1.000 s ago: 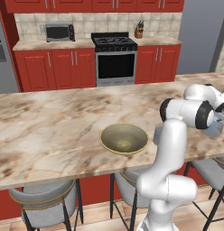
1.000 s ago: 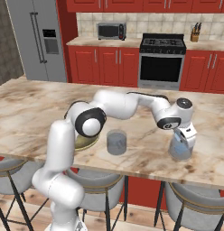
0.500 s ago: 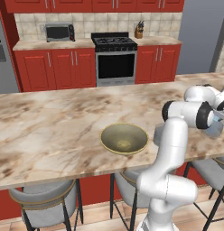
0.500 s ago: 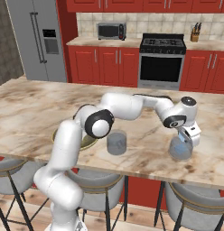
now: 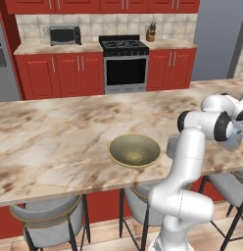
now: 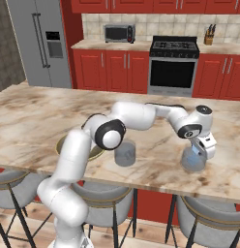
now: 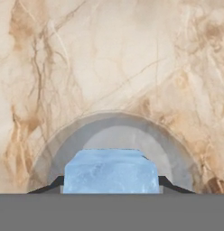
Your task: There are four ice cubes in the ice bowl. Place two ice cubes in each glass of water.
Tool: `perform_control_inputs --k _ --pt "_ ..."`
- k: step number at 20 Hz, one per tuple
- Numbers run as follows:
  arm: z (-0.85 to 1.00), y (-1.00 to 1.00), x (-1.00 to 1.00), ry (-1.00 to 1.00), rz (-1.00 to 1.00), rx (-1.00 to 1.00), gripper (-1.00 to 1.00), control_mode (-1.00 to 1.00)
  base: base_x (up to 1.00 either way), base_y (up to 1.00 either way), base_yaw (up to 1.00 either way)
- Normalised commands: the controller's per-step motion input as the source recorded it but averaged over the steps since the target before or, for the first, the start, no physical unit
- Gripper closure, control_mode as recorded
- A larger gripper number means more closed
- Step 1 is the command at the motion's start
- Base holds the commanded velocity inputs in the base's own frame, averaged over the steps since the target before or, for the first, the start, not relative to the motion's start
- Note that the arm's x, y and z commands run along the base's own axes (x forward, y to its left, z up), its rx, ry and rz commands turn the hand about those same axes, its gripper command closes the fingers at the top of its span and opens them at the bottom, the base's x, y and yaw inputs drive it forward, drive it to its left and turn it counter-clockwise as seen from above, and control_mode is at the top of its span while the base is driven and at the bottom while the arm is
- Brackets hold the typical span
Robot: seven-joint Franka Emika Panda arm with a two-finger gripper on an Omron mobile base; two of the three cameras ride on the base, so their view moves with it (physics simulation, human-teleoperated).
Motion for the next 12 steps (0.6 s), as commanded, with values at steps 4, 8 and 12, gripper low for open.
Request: perform_control_inputs --k 4,8,12 --pt "0.00 0.00 0.08 0.02 -0.01 0.00 1.00 -1.00 0.00 0.00 0.00" --pt "-0.07 -0.01 0.23 0.01 0.00 0.00 1.00 -1.00 0.00 0.00 0.00" --pt "-0.14 -0.13 0.17 0.00 0.00 0.00 1.00 -1.00 0.00 0.00 0.00"
